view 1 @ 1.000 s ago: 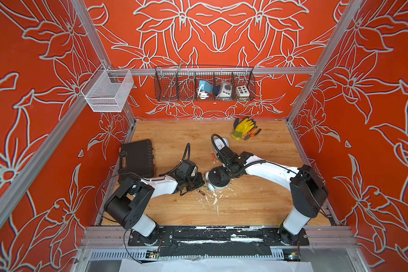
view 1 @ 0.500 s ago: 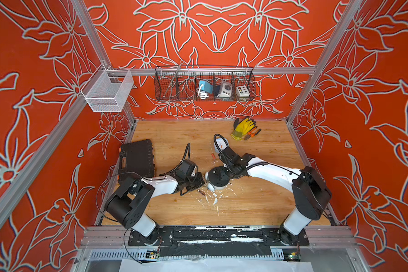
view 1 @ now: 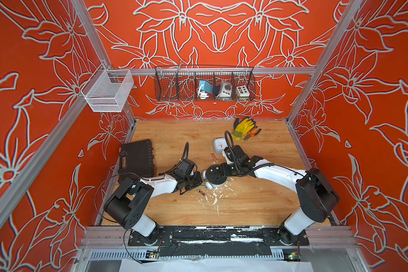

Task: Insert the battery into the alarm
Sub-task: Remove the cover from the alarm.

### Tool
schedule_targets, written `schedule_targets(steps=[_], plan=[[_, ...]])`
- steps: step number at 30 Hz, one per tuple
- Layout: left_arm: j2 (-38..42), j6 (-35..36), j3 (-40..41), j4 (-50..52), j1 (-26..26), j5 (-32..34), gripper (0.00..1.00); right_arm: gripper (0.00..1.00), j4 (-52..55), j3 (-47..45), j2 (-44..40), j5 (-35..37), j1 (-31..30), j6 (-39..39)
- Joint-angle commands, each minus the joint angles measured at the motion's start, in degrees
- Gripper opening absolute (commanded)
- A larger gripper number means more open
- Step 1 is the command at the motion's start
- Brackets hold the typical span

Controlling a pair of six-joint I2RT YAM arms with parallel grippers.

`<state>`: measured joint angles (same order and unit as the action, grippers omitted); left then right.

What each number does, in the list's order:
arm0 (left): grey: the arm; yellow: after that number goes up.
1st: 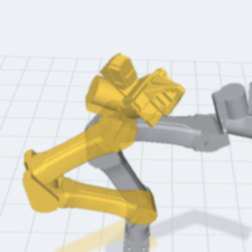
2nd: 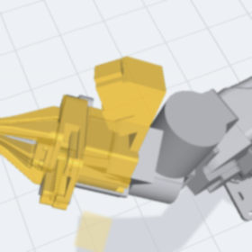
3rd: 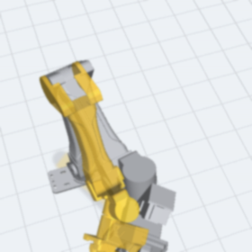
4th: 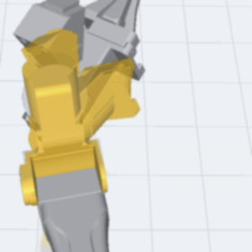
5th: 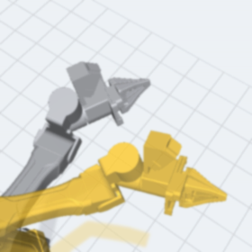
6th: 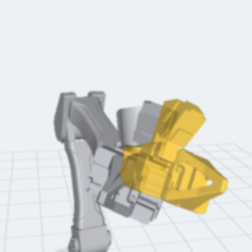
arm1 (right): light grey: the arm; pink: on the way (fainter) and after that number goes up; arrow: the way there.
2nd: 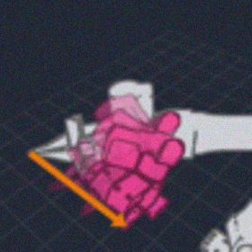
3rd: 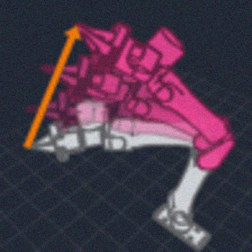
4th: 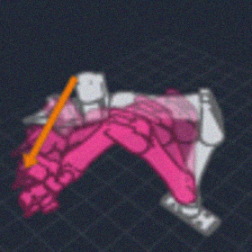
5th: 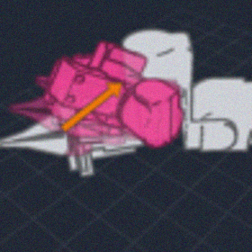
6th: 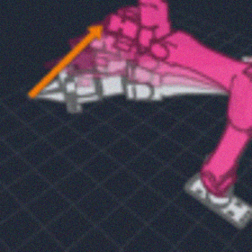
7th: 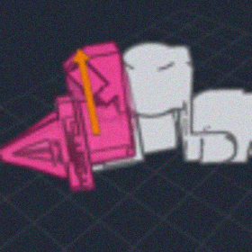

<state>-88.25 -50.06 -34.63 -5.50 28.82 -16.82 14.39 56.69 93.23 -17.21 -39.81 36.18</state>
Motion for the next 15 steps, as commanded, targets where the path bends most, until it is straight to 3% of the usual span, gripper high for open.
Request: schedule_targets(steps=[1, 15], plan=[[-1.8, 0.6, 0.0, 2.7, 1.1, -0.2, 0.0, 0.47, -3.2, -3.6, 3.0, -13.1, -1.8, 3.5], [-1.4, 0.4, -0.2, 3.7, 1.1, 1.2, 0.0, 0.46, -6.2, -5.3, -1.0, -14.6, 1.5, 5.1]])
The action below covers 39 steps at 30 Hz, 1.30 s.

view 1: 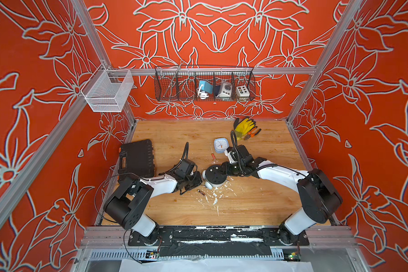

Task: Insert the battery into the alarm
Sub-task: Remove the cover from the alarm.

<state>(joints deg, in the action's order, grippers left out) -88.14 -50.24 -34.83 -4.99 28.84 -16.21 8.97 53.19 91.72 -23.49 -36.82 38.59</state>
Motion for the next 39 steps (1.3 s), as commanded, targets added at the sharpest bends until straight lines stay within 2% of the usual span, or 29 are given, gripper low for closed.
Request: schedule_targets(steps=[1, 5, 19, 39], plan=[[-1.5, 0.7, 0.0, 3.2, 1.0, 0.6, 0.0, 0.46, -0.9, -1.9, 0.3, -8.2, -1.2, 2.7], [-1.5, 0.8, 0.0, 3.3, 1.0, 0.7, 0.0, 0.42, -0.5, -1.9, -0.4, -7.7, -0.4, 2.4], [-1.6, 0.8, -0.5, 3.8, 1.1, 0.8, 0.0, 0.0, 3.2, -2.1, -2.1, -4.3, 0.7, -0.3], [-2.0, 1.1, -1.2, 4.4, 1.1, 1.4, 0.0, 0.0, 4.5, -2.7, -6.1, -1.0, 2.1, -1.8]])
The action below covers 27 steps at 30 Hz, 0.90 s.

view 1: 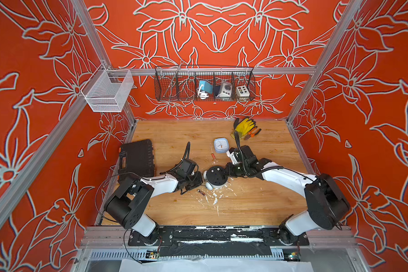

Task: Insert the battery into the alarm
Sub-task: Remove the cover from the alarm.

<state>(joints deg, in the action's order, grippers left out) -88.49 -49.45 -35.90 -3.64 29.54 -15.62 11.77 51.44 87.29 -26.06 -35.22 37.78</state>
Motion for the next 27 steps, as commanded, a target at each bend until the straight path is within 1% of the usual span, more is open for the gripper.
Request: schedule_targets(steps=[1, 6, 10, 17, 27], plan=[[-1.7, 0.3, 0.0, 3.0, 0.3, 0.8, 0.0, 0.0, 1.5, -1.1, -1.9, 1.8, 0.5, -0.9], [-1.8, 0.3, -0.2, 3.0, 0.4, 0.6, 0.0, 0.0, 1.3, -1.6, -3.3, 2.8, 1.6, 0.1], [-2.0, 0.4, -0.3, 3.0, 0.3, 0.5, 0.0, 0.0, 0.5, -2.0, -3.8, 1.0, 2.8, 0.5], [-2.2, 0.5, -0.6, 2.9, 0.4, 0.3, 0.0, 0.0, 0.6, -2.3, -5.1, 0.3, 5.0, 0.6], [-2.8, 0.5, -0.7, 2.9, 0.3, 0.3, 0.0, 0.0, 0.6, -5.4, -8.1, -0.8, 11.1, 0.9]])
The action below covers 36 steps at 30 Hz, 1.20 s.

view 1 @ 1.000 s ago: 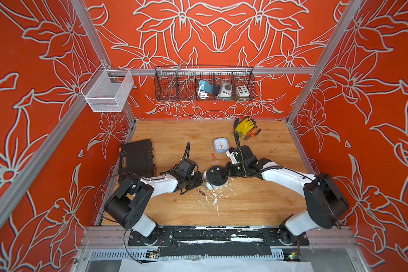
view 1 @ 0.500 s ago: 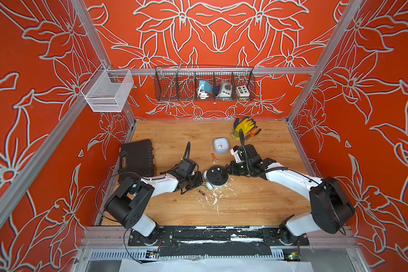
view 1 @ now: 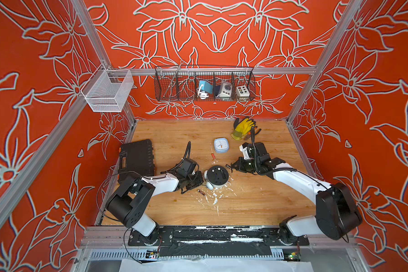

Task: Insert the battery into the alarm
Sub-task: Place the cover at the center of the board.

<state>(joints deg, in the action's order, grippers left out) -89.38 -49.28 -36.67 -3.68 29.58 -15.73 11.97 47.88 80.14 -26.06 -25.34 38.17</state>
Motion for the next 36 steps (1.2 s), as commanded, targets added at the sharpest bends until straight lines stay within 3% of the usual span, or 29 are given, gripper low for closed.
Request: schedule_targets(steps=[1, 9, 20, 21, 24, 26, 30, 36], plan=[[-1.9, 0.3, 0.1, 3.0, 0.3, 0.4, 0.0, 0.0, 0.2, -2.5, -0.9, -1.0, 1.7, 0.5], [-1.8, 0.6, -0.2, 3.6, 0.3, 0.8, 0.0, 0.0, -3.1, -7.4, 2.0, -4.6, 3.2, 0.6], [-1.7, 0.9, -0.9, 4.5, 0.3, 1.2, 0.0, 0.0, -4.0, -12.2, 2.8, -1.9, 6.9, -0.8], [-1.7, 0.9, -0.9, 4.5, 0.3, 1.2, 0.0, 0.05, -3.5, -12.2, 2.4, -1.1, 7.1, -1.3], [-1.5, 0.9, -1.0, 4.7, 0.3, 1.3, 0.0, 0.37, -0.6, -10.8, 0.4, 1.3, 7.1, -2.9], [-1.2, 0.9, -1.0, 4.7, 0.3, 1.4, 0.05, 0.48, 2.1, -9.4, -1.4, 4.3, 7.1, -4.9], [-1.1, 1.3, -1.2, 5.1, 0.3, 2.1, 0.08, 0.57, 7.0, -5.1, -3.6, 9.0, 6.8, -9.2], [-1.6, 1.3, -1.4, 4.7, 0.3, 2.4, 0.25, 0.62, 10.6, 2.0, -1.0, 11.2, 5.3, -11.8]])
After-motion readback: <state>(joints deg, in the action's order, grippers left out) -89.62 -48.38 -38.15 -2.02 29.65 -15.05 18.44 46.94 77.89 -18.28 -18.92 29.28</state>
